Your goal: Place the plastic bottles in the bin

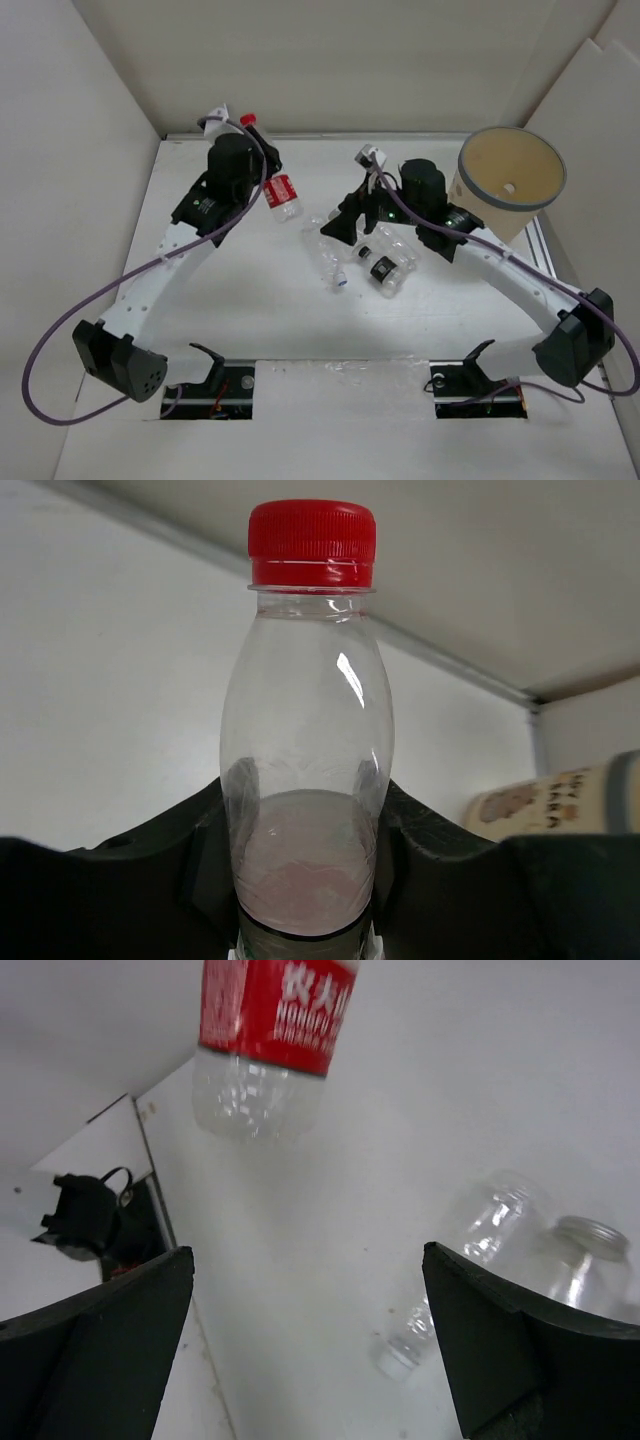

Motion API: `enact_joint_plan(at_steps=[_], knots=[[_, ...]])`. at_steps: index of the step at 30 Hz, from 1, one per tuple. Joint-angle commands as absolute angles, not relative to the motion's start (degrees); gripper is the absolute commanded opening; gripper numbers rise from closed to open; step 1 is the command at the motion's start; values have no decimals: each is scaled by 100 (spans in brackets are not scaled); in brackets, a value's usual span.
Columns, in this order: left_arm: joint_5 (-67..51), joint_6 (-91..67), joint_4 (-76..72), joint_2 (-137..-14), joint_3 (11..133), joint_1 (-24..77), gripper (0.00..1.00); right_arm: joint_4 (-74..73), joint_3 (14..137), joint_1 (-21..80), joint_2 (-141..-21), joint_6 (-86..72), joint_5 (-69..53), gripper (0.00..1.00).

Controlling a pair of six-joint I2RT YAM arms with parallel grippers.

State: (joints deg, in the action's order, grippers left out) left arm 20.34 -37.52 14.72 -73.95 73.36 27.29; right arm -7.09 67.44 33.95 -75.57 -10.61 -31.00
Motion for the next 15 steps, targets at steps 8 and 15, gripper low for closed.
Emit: enact_joint_plan(at_steps=[8, 15], knots=[[362, -2716, 766, -7665, 8632, 3041, 0, 631, 7760, 4016, -8173, -1230, -3120, 100], [-61, -2716, 598, -7480, 8517, 3041, 0, 809, 7813, 4069, -8463, -1336, -3024, 100]])
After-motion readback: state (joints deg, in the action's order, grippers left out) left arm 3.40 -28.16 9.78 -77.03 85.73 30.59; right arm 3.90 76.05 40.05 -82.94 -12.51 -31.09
